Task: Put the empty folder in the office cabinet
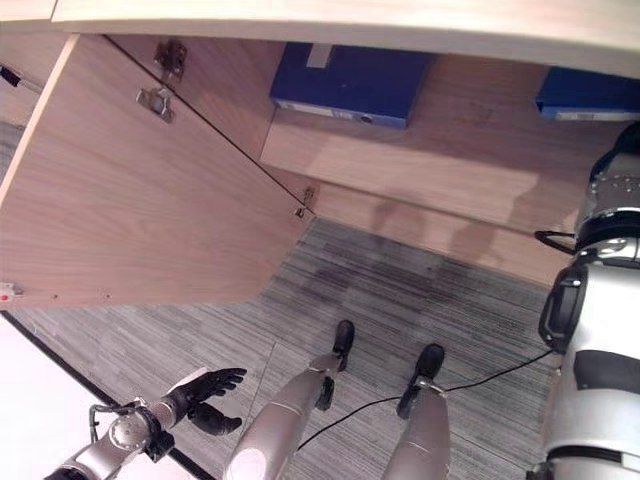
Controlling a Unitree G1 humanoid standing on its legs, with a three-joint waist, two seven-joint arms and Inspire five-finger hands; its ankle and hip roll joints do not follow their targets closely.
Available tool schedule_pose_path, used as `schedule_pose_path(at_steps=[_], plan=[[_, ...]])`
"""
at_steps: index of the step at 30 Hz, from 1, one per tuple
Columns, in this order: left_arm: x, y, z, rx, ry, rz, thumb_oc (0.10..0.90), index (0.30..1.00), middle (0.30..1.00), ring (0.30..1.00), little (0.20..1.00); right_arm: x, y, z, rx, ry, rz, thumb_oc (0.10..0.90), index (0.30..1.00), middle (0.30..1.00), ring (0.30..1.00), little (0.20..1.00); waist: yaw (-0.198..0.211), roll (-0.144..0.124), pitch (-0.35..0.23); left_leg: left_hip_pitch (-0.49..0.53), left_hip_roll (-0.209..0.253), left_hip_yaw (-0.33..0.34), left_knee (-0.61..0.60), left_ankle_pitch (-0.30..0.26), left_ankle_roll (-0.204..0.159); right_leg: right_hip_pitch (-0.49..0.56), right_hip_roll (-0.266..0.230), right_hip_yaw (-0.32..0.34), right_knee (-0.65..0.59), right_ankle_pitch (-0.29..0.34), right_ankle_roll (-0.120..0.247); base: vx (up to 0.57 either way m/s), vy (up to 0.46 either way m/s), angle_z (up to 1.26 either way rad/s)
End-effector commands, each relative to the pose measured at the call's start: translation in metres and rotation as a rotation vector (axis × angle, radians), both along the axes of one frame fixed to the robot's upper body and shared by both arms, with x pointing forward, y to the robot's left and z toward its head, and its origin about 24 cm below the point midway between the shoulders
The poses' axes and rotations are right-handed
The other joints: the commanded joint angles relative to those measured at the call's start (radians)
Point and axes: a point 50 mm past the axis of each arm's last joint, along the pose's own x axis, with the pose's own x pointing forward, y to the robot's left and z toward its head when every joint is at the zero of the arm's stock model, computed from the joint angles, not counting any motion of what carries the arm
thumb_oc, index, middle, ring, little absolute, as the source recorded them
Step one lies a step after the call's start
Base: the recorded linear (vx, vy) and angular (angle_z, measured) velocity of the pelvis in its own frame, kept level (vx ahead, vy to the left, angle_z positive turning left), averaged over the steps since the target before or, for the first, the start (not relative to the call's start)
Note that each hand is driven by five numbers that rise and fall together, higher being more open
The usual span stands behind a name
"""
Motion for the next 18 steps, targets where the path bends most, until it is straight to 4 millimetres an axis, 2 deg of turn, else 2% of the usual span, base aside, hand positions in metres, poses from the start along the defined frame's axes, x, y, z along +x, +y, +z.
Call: schedule_pose_path(at_steps=[1,5,9,10,18], plan=[[-0.02,0.027,0.003,0.025,0.036,0.053,0.8,0.9,0.9,0.9,0.9,-0.025,-0.001,0.073,-0.279,-0.146,-0.059,0.4,0.3,0.3,0.3,0.3,-0.004,-0.015,-0.082,-0.183,0.057,-0.071,0.181,-0.123,-0.065,-0.053,-0.006,0.046,0.115,-0.1,0.082,-0.02,0.018,0.04],[-0.014,0.025,0.009,0.023,0.008,0.03,0.8,0.9,0.9,0.9,0.9,-0.021,0.005,0.075,-0.265,-0.148,-0.051,0.4,0.3,0.3,0.3,0.3,-0.002,-0.015,-0.099,-0.252,0.048,-0.068,0.202,-0.128,-0.061,-0.122,-0.011,0.05,0.154,-0.112,0.085,-0.01,0.005,0.08],[-0.013,0.025,0.012,0.006,0.002,0.032,0.8,0.9,0.9,0.9,0.9,-0.021,0.009,0.082,-0.283,-0.155,-0.047,0.4,0.3,0.3,0.3,0.3,0.0,-0.016,-0.111,-0.276,0.041,-0.068,0.193,-0.121,-0.061,-0.145,-0.012,0.049,0.156,-0.114,0.089,0.0,0.0,0.01],[-0.013,0.027,0.012,0.006,0.002,0.039,0.8,0.9,0.9,0.9,0.9,-0.021,0.009,0.083,-0.283,-0.16,-0.046,0.8,0.9,0.9,0.9,0.9,-0.001,-0.017,-0.115,-0.282,0.039,-0.068,0.19,-0.119,-0.061,-0.151,-0.014,0.047,0.157,-0.114,0.089,0.0,0.0,0.0],[-0.015,0.032,0.013,0.033,0.006,0.054,0.8,0.9,0.9,0.9,0.9,-0.015,0.016,0.083,-0.272,-0.059,-0.046,0.8,0.9,0.9,0.9,0.9,-0.004,-0.031,-0.132,-0.258,0.037,-0.071,0.151,-0.112,-0.059,-0.131,-0.005,0.042,0.136,-0.113,0.089,0.0,0.0,0.0]])
